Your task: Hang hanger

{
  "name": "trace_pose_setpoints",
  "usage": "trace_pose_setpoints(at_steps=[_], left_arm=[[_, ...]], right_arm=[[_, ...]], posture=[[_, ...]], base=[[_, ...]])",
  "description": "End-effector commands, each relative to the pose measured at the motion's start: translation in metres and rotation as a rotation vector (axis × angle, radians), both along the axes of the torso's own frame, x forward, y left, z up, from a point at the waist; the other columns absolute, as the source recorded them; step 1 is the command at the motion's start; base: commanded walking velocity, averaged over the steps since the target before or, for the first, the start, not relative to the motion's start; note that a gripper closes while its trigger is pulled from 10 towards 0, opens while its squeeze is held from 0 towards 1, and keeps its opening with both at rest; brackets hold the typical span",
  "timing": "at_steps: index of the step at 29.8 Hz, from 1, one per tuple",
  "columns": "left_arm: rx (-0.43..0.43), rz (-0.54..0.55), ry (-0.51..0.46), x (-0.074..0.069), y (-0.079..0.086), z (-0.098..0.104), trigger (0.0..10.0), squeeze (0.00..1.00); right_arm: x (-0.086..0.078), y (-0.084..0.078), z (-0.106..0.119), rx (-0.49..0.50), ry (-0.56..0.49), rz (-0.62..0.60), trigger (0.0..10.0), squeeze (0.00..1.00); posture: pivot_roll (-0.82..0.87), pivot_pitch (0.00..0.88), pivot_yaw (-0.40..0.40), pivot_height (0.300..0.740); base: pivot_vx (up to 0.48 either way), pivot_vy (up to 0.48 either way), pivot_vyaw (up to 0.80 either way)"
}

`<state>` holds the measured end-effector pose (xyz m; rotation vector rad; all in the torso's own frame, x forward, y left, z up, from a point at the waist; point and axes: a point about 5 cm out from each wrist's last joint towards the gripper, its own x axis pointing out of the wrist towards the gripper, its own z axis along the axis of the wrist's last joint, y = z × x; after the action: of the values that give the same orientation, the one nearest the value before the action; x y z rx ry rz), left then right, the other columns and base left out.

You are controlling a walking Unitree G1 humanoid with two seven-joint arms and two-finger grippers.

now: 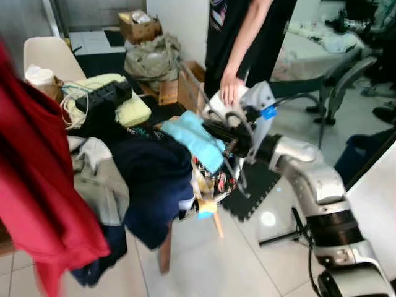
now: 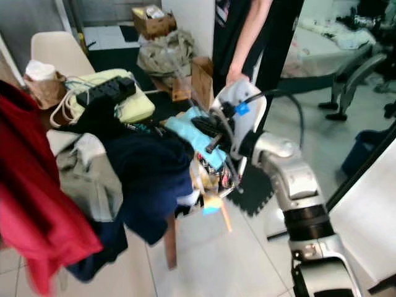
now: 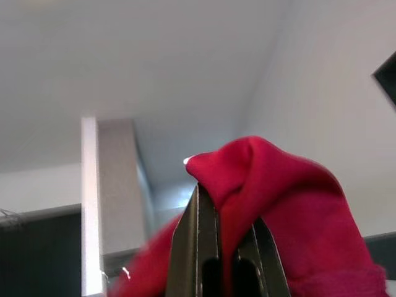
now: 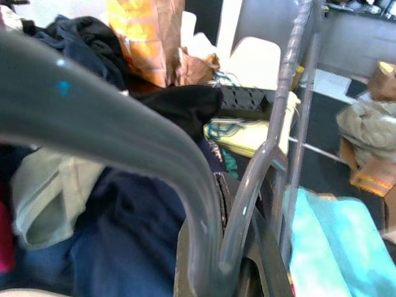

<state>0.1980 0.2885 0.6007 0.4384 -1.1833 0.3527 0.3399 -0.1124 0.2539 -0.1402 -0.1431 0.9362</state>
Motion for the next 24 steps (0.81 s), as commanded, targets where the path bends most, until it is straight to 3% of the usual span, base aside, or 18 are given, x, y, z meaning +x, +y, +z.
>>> trace_pose_setpoints(at_steps=[1,3,7,8,11,12,14,15,16,17,18,19,22,23,24], left_arm=[[0.018,0.061,-0.012,-0.004,0.005,0.004,10.0,0.0],[-0.055,0.179,-0.038,-0.011,0.023,0.014,10.0,0.0],[-0.07,0.216,-0.023,-0.007,0.03,0.008,10.0,0.0],[-0.097,0.241,0.02,0.002,0.041,-0.005,10.0,0.0],[-0.107,0.255,0.056,0.009,0.049,-0.014,10.0,0.0],[-0.143,0.242,0.121,0.02,0.059,-0.028,10.0,0.0],[-0.143,0.242,0.121,0.02,0.059,-0.028,10.0,0.0],[-0.186,0.195,0.233,0.041,0.07,-0.053,10.0,0.0],[-0.186,0.195,0.233,0.041,0.07,-0.053,10.0,0.0],[-0.175,0.065,0.431,0.078,0.063,-0.104,10.0,0.0],[-0.175,0.065,0.431,0.078,0.063,-0.104,10.0,0.0],[-0.152,-0.074,0.603,0.101,0.054,-0.151,10.0,0.0],[-0.152,-0.074,0.603,0.101,0.054,-0.151,10.0,0.0],[-0.031,-0.27,0.788,0.112,0.026,-0.206,10.0,0.0],[-0.031,-0.27,0.788,0.112,0.026,-0.206,10.0,0.0]], right_arm=[[0.001,-0.003,0.005,0.002,-0.012,-0.012,10.0,0.0],[0.003,-0.005,0.006,0.013,-0.015,-0.038,10.0,0.0],[0.003,-0.006,0.005,0.008,-0.013,-0.047,10.0,0.0],[0.002,-0.007,0.004,-0.002,-0.01,-0.051,10.0,0.0],[0.0,-0.007,0.003,-0.011,-0.008,-0.052,10.0,0.0],[0.0,-0.008,0.002,-0.023,-0.005,-0.056,10.0,0.0],[0.0,-0.008,0.002,-0.023,-0.005,-0.056,10.0,0.0],[0.0,-0.01,0.002,-0.038,-0.003,-0.063,10.0,0.0],[0.0,-0.01,0.002,-0.038,-0.003,-0.063,10.0,0.0],[0.001,-0.013,0.0,-0.06,0.001,-0.071,10.0,0.0],[0.001,-0.013,0.0,-0.06,0.001,-0.071,10.0,0.0],[0.002,-0.014,-0.001,-0.075,0.005,-0.076,10.0,0.0],[0.002,-0.014,-0.001,-0.075,0.005,-0.076,10.0,0.0],[0.002,-0.016,-0.003,-0.08,0.013,-0.074,10.0,0.0],[0.002,-0.016,-0.003,-0.08,0.013,-0.074,10.0,0.0]], posture=[[0.08,0.044,-0.059,0.74],[0.07,0.05,-0.05,0.74],[0.07,0.051,-0.049,0.74],[0.06,0.056,-0.052,0.74],[0.05,0.056,-0.051,0.74],[0.05,0.058,-0.051,0.74],[0.05,0.058,-0.051,0.74],[0.05,0.062,-0.054,0.74],[0.05,0.062,-0.054,0.74],[0.04,0.071,-0.057,0.74],[0.04,0.071,-0.057,0.74],[0.04,0.071,-0.057,0.74],[0.04,0.071,-0.057,0.74],[0.04,0.077,-0.059,0.74],[0.04,0.077,-0.059,0.74]], base=[[0.48,0.0,0.0],[0.48,0.0,0.0],[0.48,0.0,0.0],[0.48,0.0,0.0],[0.48,0.0,0.0],[0.48,0.0,0.0],[0.48,0.0,0.0],[0.0,0.0,0.0],[0.0,0.0,0.0],[0.0,0.0,0.0],[0.0,0.0,0.0],[0.0,0.0,0.0],[0.0,0.0,0.0],[0.0,0.0,0.0],[0.0,0.0,0.0]])
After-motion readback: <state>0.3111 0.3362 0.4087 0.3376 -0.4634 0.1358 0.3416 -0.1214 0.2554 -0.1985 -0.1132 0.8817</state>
